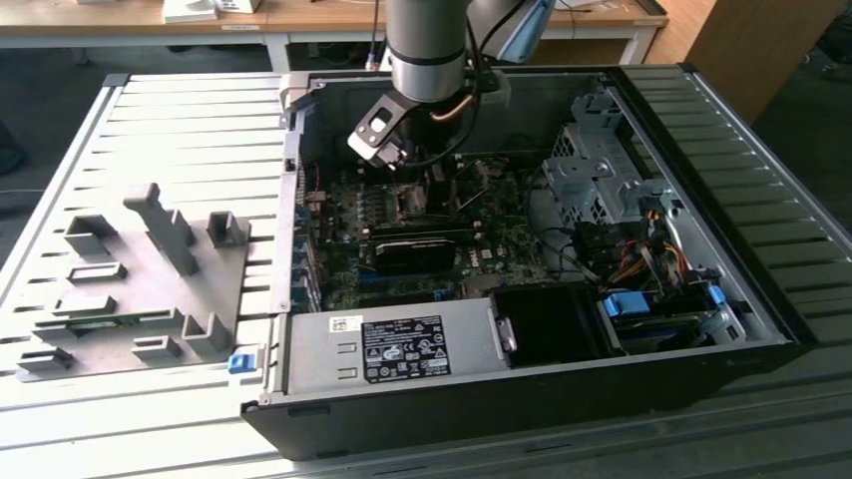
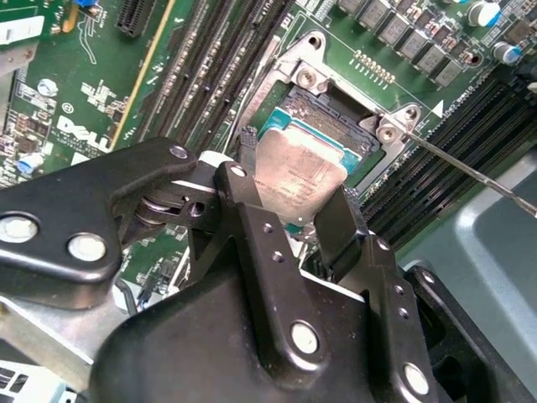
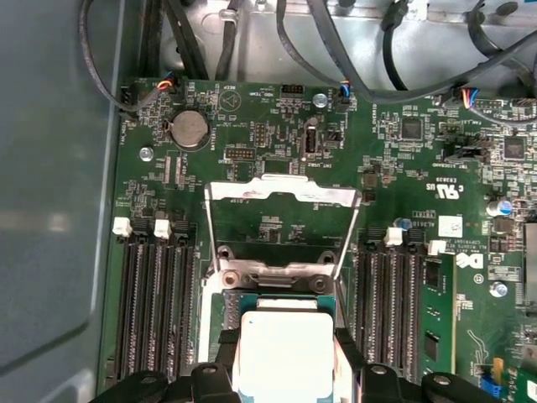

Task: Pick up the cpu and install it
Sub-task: 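Place the cpu into insertion slot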

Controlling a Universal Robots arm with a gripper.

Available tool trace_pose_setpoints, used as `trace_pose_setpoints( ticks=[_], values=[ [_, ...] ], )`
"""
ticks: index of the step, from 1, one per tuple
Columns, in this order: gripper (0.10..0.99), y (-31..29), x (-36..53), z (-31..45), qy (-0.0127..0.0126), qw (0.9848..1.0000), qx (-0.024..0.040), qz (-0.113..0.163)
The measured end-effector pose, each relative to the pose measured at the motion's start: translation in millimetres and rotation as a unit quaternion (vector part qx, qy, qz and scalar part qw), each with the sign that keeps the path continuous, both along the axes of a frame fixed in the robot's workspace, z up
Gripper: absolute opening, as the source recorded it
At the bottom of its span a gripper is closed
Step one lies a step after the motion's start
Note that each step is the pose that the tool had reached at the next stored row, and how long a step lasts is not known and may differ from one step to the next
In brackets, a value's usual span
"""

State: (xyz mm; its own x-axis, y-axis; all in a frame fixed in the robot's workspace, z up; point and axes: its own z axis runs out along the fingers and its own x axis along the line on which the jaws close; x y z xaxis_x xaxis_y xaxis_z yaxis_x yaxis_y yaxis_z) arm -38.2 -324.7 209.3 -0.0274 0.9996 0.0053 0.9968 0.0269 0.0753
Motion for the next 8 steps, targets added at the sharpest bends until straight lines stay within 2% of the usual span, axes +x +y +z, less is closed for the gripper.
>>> trace_pose_setpoints(
  ticks=[8],
  values=[
    [0.529, 1.7, -1.5, -3.5, 0.0000, 1.0000, -0.0001, -0.006]
  ],
)
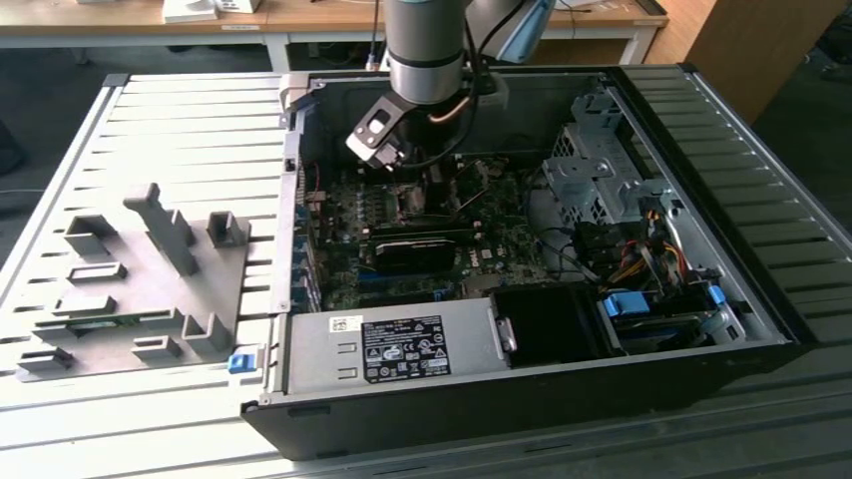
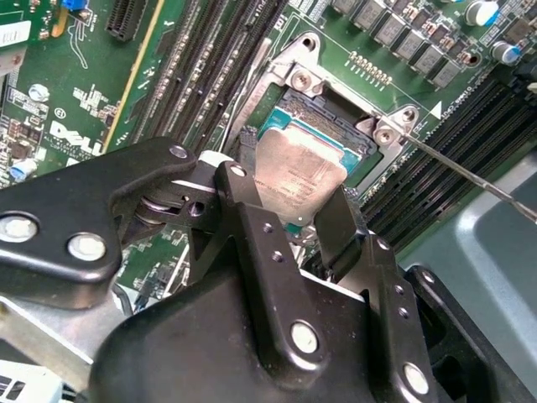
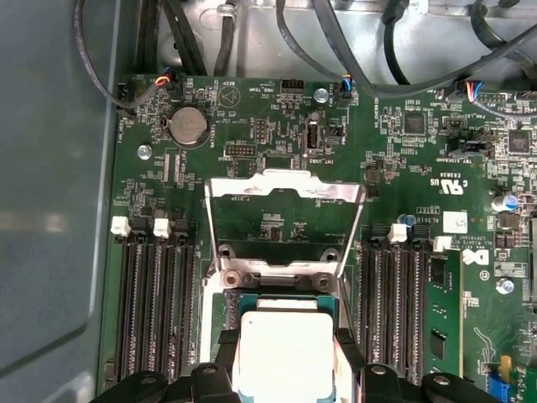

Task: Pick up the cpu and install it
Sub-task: 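Place the cpu into insertion slot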

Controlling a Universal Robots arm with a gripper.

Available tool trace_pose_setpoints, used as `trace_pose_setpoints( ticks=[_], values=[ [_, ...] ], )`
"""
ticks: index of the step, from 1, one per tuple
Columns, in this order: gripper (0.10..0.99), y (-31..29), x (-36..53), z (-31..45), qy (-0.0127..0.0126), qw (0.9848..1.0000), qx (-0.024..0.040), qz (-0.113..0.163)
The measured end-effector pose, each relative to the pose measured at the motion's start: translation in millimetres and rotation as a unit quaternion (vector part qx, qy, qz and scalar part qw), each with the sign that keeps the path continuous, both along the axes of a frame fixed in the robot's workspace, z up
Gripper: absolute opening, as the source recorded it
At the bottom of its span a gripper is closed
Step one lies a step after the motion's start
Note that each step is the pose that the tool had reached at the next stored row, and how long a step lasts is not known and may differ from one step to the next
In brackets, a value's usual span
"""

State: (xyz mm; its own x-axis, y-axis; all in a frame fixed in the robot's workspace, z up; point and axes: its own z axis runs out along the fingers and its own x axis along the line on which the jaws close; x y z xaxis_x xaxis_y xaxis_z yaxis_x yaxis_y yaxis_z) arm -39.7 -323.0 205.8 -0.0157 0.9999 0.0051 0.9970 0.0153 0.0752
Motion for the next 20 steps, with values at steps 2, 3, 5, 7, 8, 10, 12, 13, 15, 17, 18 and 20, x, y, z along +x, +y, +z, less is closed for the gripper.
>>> trace_pose_setpoints(
  ticks=[2, 3, 5, 7, 8, 10, 12, 13, 15, 17, 18, 20],
  values=[
    [0.529, 0.3, -0.8, -0.9, -0.0001, 1.0000, 0.0001, 0.000],
    [0.529, 0.3, -1.4, -1.5, -0.0001, 1.0000, 0.0001, 0.000],
    [0.529, 0.5, -1.9, -3.0, -0.0001, 1.0000, 0.0001, 0.000],
    [0.529, 1.3, -2.1, -3.8, 0.0000, 1.0000, 0.0001, 0.000],
    [0.529, 1.6, -2.2, -4.2, -0.0001, 1.0000, 0.0001, 0.000],
    [0.529, 1.9, -2.2, -4.9, -0.0001, 1.0000, 0.0001, 0.000],
    [0.529, 2.0, -2.4, -5.7, 0.0000, 1.0000, 0.0001, 0.000],
    [0.529, 2.1, -2.4, -6.0, 0.0000, 1.0000, 0.0001, 0.000],
    [0.529, 2.1, -2.5, -6.7, 0.0000, 1.0000, 0.0001, 0.000],
    [0.529, 2.2, -2.6, -7.5, 0.0000, 1.0000, 0.0001, 0.000],
    [0.529, 2.2, -2.7, -8.0, 0.0000, 1.0000, 0.0001, 0.000],
    [0.529, 2.2, -3.0, -9.0, 0.0000, 1.0000, 0.0001, 0.000]
  ],
)
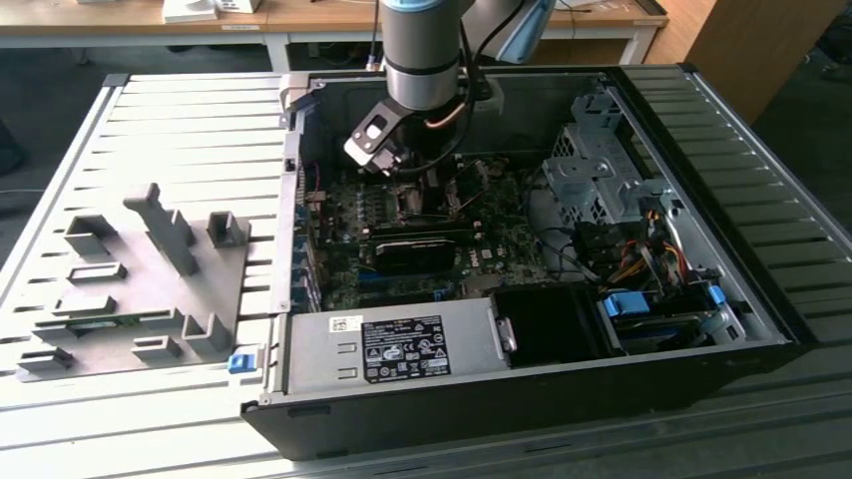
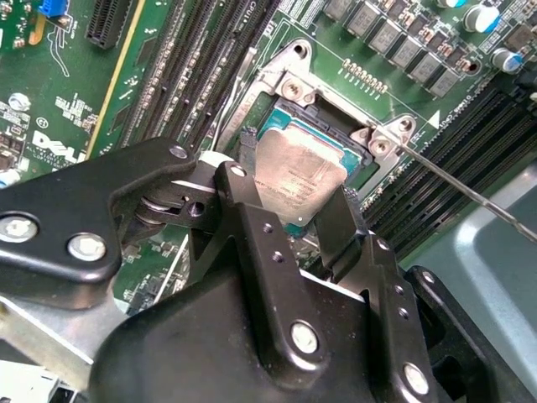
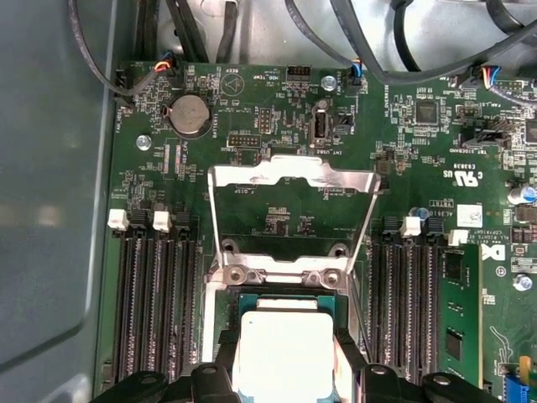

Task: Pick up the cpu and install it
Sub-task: 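Place the cpu into insertion slot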

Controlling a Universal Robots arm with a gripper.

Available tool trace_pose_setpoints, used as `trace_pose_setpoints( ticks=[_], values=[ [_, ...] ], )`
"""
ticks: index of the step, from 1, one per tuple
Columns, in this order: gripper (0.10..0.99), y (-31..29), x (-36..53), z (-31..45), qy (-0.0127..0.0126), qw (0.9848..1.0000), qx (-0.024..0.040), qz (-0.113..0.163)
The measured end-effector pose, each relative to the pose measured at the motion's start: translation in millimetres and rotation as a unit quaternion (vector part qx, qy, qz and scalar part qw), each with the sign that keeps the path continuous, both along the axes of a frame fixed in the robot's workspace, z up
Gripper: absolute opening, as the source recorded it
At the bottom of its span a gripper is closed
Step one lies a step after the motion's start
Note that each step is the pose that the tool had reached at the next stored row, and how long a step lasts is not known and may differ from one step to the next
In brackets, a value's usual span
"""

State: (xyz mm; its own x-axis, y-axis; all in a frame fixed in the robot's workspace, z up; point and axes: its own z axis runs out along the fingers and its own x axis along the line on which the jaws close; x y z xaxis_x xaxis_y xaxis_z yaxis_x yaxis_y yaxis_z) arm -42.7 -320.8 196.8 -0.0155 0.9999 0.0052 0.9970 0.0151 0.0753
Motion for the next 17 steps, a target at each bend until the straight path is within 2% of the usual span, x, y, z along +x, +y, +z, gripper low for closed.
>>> trace_pose_setpoints(
  ticks=[17],
  values=[
    [0.537, 0.1, -0.5, -2.3, -0.0001, 1.0000, 0.0004, 0.000]
  ],
)
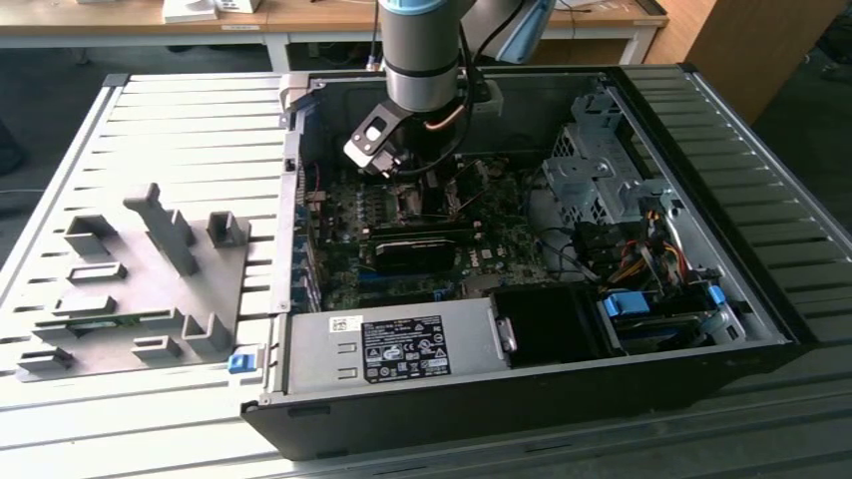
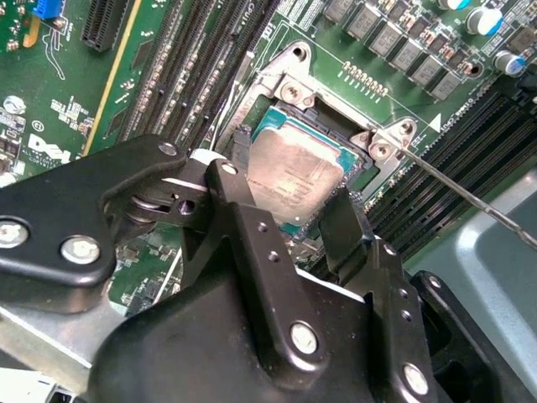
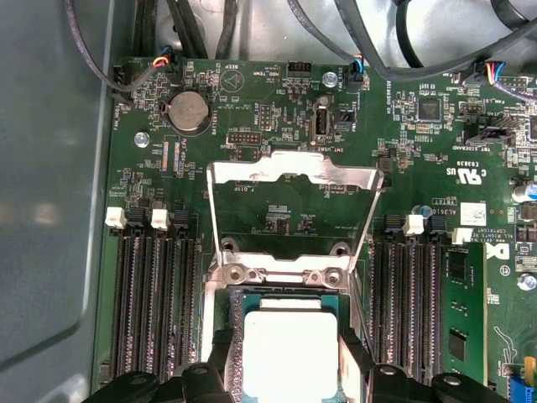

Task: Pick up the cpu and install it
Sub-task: 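Place the cpu into insertion slot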

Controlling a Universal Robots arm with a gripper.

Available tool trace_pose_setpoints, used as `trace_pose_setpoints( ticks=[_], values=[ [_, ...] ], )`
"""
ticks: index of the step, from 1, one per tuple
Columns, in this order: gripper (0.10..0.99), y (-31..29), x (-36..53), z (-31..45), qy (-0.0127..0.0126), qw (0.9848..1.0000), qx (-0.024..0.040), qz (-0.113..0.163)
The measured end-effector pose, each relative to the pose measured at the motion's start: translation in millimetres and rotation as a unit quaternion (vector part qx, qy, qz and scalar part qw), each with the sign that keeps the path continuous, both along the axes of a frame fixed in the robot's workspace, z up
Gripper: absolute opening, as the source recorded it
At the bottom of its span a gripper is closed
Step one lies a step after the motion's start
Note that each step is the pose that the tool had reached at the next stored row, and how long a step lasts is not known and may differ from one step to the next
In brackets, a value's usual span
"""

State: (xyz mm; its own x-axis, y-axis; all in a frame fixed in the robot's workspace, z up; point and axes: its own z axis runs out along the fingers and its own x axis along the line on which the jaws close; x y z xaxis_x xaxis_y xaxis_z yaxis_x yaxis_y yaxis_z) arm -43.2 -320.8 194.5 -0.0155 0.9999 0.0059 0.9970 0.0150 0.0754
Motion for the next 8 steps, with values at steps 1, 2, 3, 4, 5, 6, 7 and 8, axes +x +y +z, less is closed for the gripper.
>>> trace_pose_setpoints(
  ticks=[1, 2, 3, 4, 5, 6, 7, 8],
  values=[
    [0.604, 0.0, 0.0, 0.0, 0.0001, 1.0000, 0.0000, 0.000],
    [0.604, -0.1, 0.0, -0.1, 0.0000, 1.0000, 0.0001, 0.000],
    [0.604, 0.0, 0.0, -0.1, 0.0001, 1.0000, 0.0002, 0.000],
    [0.604, 0.2, 0.0, -0.3, 0.0001, 1.0000, 0.0003, 0.000],
    [0.604, 0.6, 0.0, -0.4, 0.0000, 1.0000, 0.0003, 0.000],
    [0.604, 0.9, 0.0, -0.5, 0.0001, 1.0000, 0.0003, 0.000],
    [0.604, 1.2, 0.0, -0.6, 0.0001, 1.0000, 0.0003, 0.000],
    [0.604, 1.6, 0.0, -0.7, 0.0001, 1.0000, 0.0004, 0.000]
  ],
)
